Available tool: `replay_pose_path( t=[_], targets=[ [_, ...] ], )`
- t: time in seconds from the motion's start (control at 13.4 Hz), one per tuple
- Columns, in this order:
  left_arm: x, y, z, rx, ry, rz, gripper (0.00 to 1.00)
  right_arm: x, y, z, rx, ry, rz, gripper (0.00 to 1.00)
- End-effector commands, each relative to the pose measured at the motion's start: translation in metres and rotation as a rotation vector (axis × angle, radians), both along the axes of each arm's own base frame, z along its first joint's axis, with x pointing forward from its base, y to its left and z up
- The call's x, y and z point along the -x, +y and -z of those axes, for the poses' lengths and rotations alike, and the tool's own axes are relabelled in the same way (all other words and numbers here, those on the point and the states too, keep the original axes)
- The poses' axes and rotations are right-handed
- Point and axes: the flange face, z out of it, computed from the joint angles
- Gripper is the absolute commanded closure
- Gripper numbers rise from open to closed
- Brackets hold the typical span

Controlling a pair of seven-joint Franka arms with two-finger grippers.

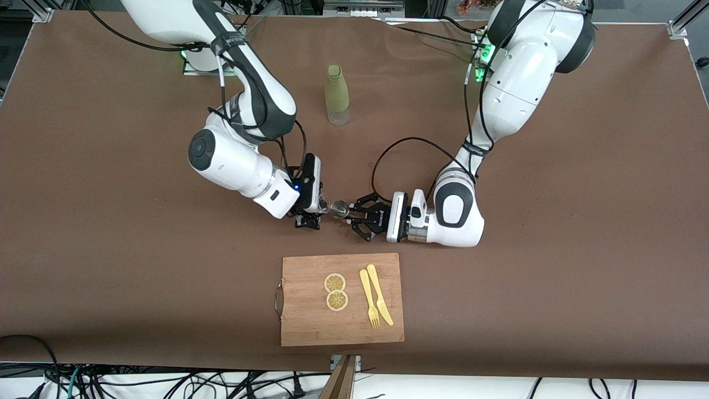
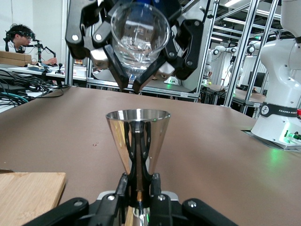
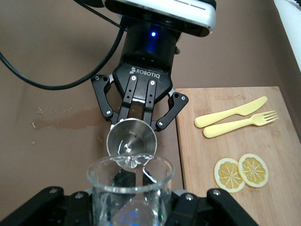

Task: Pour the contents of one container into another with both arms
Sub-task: 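Tilt the glass cup with the right gripper, pouring into the held jigger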

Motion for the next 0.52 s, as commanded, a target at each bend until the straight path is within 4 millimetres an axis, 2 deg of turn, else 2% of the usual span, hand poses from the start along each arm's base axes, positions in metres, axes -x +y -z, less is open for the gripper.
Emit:
replay_pose_path(
  t=[0.0, 0.15, 0.45],
  targets=[
    [-0.0043, -0.0039, -0.0028, 0.014, -0.030, -0.029, 1.00, 0.0074, 0.0102, -0.0158, 0.026, -0.018, 0.027, 0.94],
    [-0.0048, -0.0033, -0.0024, 0.010, -0.032, -0.033, 1.00, 0.0100, 0.0197, -0.0231, 0.047, -0.033, 0.031, 0.94],
    [-0.0053, -0.0035, -0.0032, 0.011, -0.032, -0.034, 1.00, 0.0097, 0.0198, -0.0238, 0.067, -0.043, 0.031, 0.94]
  ],
)
